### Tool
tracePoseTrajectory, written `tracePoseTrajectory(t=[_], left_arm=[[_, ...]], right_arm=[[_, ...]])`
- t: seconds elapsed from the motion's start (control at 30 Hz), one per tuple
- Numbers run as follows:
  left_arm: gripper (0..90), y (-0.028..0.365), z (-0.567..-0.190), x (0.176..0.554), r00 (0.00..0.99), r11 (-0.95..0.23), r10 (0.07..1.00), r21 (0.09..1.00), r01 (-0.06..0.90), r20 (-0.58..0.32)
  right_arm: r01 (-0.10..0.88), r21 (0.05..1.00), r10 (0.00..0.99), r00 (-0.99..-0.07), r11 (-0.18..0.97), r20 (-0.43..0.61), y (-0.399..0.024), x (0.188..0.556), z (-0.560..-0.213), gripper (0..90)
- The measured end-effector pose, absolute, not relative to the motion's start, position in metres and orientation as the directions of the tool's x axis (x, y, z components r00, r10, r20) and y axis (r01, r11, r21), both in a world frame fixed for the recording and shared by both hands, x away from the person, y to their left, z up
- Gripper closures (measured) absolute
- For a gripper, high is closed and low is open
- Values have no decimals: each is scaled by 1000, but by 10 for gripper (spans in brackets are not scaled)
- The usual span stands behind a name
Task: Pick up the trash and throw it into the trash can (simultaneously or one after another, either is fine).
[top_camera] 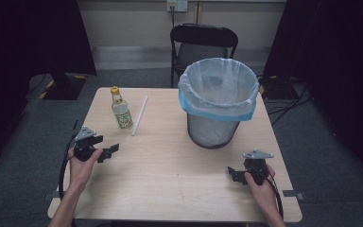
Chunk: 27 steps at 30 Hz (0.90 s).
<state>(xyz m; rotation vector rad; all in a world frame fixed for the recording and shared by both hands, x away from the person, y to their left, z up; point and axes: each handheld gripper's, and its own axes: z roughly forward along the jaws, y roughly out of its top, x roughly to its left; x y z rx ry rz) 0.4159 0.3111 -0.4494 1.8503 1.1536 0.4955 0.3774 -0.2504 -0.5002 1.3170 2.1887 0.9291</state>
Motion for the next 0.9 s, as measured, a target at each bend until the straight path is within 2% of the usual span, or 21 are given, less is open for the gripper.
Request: tracePoseTrajectory(t=[0.47, 0.63, 0.9], left_arm=[[157, 300, -422, 448, 535, -197, 840, 870, 452, -87], [161, 306, -427, 463, 522, -205, 848, 846, 492, -97], [167, 313, -425, 483, 517, -205, 852, 851, 483, -88]], right_arm=[[606, 725, 887, -462, 327, -15, -250, 377, -500, 86], [606, 725, 886, -463, 328, -14, -250, 377, -500, 85], [606, 725, 887, -462, 327, -15, -250, 377, -500, 85]])
